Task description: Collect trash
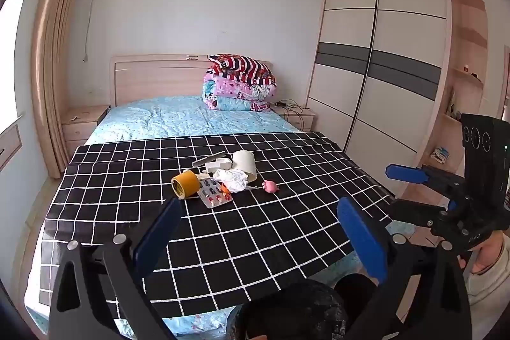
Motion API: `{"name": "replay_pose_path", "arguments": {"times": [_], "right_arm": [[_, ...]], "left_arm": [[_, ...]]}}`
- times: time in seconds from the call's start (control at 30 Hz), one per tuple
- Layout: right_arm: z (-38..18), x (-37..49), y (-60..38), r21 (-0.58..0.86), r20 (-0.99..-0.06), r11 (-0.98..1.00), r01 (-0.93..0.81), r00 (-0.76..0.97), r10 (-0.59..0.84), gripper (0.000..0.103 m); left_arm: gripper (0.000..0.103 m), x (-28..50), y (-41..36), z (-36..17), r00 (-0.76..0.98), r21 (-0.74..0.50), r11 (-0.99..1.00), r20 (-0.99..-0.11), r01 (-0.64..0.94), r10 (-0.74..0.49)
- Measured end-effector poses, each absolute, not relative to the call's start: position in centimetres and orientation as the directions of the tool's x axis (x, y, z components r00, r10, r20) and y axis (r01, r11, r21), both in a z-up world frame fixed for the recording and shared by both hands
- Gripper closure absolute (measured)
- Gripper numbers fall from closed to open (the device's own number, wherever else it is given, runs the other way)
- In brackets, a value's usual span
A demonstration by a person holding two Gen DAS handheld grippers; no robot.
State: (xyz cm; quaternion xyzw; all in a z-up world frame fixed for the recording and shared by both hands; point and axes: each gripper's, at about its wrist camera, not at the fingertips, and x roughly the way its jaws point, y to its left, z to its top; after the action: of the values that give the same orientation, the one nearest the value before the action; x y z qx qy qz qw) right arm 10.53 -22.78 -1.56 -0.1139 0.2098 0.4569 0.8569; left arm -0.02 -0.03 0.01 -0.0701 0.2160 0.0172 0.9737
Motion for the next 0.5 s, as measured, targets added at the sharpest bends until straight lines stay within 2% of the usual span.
{"name": "replay_pose_path", "arguments": {"times": [0.5], "right_arm": [[-1.57,10.49,-22.84,-0.001,-0.466,0.556,-0.831,0.492,0.735,0.004]], "left_arm": [[0.008,0.08,-0.16,-0.26,0.905,-0.137,0.988,-0.425,-0.066,0.001]]}}
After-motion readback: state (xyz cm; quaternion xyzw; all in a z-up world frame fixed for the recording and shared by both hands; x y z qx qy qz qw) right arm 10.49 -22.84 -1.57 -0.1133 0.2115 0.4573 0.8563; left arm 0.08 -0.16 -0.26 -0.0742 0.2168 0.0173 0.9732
